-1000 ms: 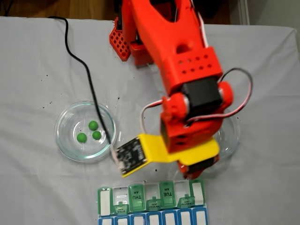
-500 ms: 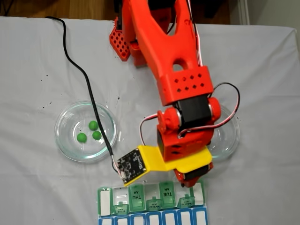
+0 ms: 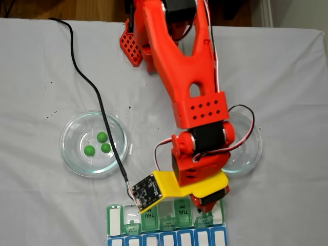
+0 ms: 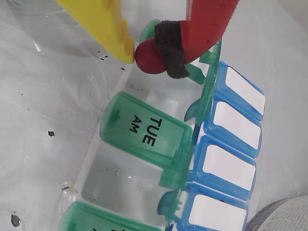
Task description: Sort medicines into box.
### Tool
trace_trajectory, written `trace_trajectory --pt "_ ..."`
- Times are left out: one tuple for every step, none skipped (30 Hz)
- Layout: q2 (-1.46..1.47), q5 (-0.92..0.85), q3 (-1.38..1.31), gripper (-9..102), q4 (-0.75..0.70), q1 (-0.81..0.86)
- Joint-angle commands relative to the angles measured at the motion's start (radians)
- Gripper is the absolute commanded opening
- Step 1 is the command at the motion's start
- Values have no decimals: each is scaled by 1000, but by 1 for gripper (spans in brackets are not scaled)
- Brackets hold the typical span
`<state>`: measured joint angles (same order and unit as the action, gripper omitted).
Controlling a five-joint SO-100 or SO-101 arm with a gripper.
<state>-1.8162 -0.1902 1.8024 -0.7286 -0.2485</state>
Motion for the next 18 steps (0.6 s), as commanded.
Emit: trace_trajectory --pt "-44 -11 -21 0 54 -3" --pt "-46 -8 -17 0 67 -2" --pt "-43 -3 -20 0 71 2" --pt "-37 -2 -28 0 71 5" --pt "-32 -6 -32 0 71 6" --pt "-28 -14 -34 1 69 6" --pt "-25 -25 -34 7 67 6" --pt "-21 -35 -34 13 67 5" --pt "-21 -38 -32 16 63 3" --pt "-20 -34 -32 19 57 2" --pt "-17 -31 -34 22 51 2" --pt "-15 -31 -35 23 46 2" --pt "-15 -28 -37 24 43 3" --pt "-14 -25 -38 24 43 3" --pt "-14 -25 -40 24 43 3" --pt "-14 -23 -41 25 40 5" --pt "-15 -20 -44 25 32 5" --pt "-18 -21 -46 25 25 5"
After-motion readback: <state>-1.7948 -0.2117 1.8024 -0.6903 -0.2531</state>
